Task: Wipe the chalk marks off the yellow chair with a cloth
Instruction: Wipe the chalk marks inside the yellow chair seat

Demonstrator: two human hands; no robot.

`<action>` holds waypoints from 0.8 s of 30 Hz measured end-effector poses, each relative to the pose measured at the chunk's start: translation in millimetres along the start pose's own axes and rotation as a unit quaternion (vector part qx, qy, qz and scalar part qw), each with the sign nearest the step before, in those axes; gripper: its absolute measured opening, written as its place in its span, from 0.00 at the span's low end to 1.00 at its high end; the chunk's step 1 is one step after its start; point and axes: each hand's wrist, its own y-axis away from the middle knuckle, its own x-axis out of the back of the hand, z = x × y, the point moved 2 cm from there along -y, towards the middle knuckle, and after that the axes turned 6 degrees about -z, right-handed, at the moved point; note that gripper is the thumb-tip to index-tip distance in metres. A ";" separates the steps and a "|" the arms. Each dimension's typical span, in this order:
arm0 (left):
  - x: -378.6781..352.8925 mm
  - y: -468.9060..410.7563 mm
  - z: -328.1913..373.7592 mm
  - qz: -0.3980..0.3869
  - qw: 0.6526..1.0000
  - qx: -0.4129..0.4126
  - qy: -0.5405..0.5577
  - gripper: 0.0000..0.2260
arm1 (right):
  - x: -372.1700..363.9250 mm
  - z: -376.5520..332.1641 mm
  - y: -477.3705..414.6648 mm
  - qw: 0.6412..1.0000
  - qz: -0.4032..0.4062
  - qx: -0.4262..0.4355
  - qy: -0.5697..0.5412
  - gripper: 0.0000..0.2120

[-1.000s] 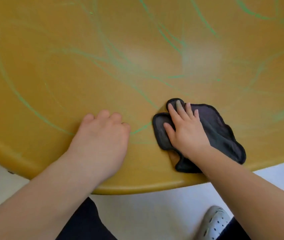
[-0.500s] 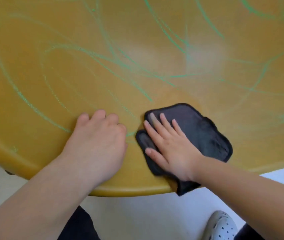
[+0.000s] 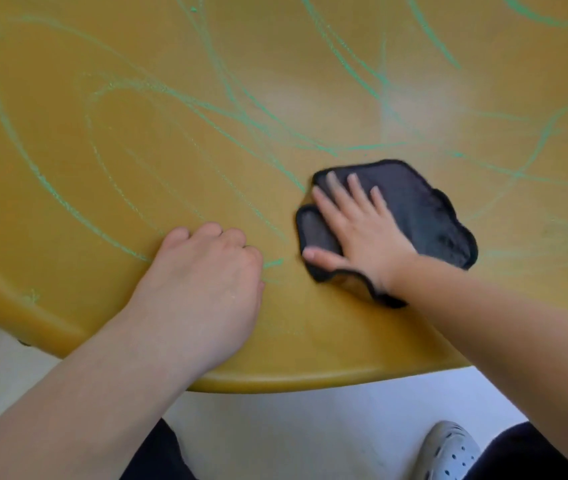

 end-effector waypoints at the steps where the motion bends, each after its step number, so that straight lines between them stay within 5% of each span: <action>1: 0.4 -0.3 -0.4 0.007 1.000 0.002 0.002 0.08 | -3.8 -13.4 16.6 0.999 -0.014 0.038 0.005 0.50; 7: -2.7 -0.1 1.4 0.018 1.000 0.004 0.010 0.05 | -15.6 -29.3 96.4 0.979 -0.087 0.181 -0.025 0.38; 14: -0.7 0.7 0.3 -0.014 1.000 0.017 0.006 0.09 | 15.9 60.4 -21.9 0.997 0.022 -0.058 -0.035 0.46; 17: 3.2 2.5 0.9 -0.009 1.000 0.022 0.014 0.12 | 15.3 37.5 -34.7 0.996 0.037 -0.080 -0.029 0.47; 24: 0.4 -1.9 -0.2 0.008 1.000 0.015 0.017 0.14 | -15.7 -49.9 77.5 0.984 -0.061 0.164 -0.035 0.37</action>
